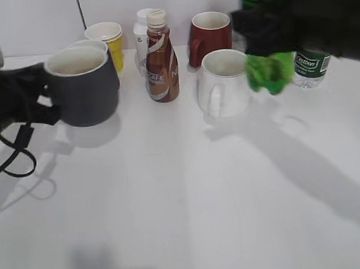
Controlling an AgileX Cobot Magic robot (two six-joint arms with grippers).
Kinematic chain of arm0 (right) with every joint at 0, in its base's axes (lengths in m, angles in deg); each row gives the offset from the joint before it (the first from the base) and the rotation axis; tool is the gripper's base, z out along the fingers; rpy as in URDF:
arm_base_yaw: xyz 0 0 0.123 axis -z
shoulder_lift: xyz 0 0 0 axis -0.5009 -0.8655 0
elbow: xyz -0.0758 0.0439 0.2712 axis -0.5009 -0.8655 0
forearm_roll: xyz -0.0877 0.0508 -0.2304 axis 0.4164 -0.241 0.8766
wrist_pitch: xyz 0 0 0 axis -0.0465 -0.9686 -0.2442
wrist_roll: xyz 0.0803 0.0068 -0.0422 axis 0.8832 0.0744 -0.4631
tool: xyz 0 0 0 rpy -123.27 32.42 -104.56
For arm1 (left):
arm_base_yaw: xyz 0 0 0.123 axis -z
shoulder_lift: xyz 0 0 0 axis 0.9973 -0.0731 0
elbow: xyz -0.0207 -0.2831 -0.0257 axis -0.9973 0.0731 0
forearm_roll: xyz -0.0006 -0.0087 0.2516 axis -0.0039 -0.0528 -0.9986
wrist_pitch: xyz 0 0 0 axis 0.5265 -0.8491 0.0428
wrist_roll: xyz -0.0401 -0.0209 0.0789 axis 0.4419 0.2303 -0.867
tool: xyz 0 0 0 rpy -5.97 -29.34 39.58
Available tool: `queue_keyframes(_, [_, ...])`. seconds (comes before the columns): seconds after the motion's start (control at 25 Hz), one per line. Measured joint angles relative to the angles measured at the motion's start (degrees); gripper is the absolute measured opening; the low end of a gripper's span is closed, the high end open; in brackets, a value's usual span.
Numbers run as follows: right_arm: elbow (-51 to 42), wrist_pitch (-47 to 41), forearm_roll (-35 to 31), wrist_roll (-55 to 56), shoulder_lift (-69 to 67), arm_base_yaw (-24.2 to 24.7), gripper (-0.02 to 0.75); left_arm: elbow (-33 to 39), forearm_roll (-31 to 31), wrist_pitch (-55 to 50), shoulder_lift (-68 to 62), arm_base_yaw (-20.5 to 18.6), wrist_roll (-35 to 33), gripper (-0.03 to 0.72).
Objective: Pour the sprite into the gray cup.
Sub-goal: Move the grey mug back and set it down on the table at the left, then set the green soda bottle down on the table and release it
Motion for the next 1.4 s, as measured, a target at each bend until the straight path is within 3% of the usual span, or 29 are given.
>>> queue_keyframes(0.2, [-7.13, 3.11, -0.31, 3.98, 3.06, 4.01, 0.426, 0.12, 3.05, 5.06, -8.29, -4.02, -0.23, 0.052])
queue_keyframes(0.56, [-8.56, 4.34, 3.48, 4.62, 3.62, 4.01, 0.426, 0.18, 3.73, 13.00, -16.28, -4.49, 0.10, 0.051])
queue_keyframes(0.68, [-8.56, 4.34, 3.53, 4.67, 3.67, 4.01, 0.426, 1.55, 3.62, 14.25, -16.30, -4.44, 0.32, 0.079])
queue_keyframes(0.92, [-8.69, 4.39, 3.59, 4.68, 3.67, 4.01, 0.426, 5.15, 3.61, 14.83, -15.68, -4.32, 0.76, 0.210])
queue_keyframes(1.12, [-8.76, 4.93, -0.08, 3.83, 3.67, 5.23, 0.426, 8.51, 3.50, 14.18, -12.30, -4.33, 0.84, 0.235])
queue_keyframes(1.4, [-8.90, 14.72, -1.25, 2.83, -3.22, 12.08, 0.426, 13.46, 3.05, 10.66, -4.56, -4.26, 1.00, 0.239])
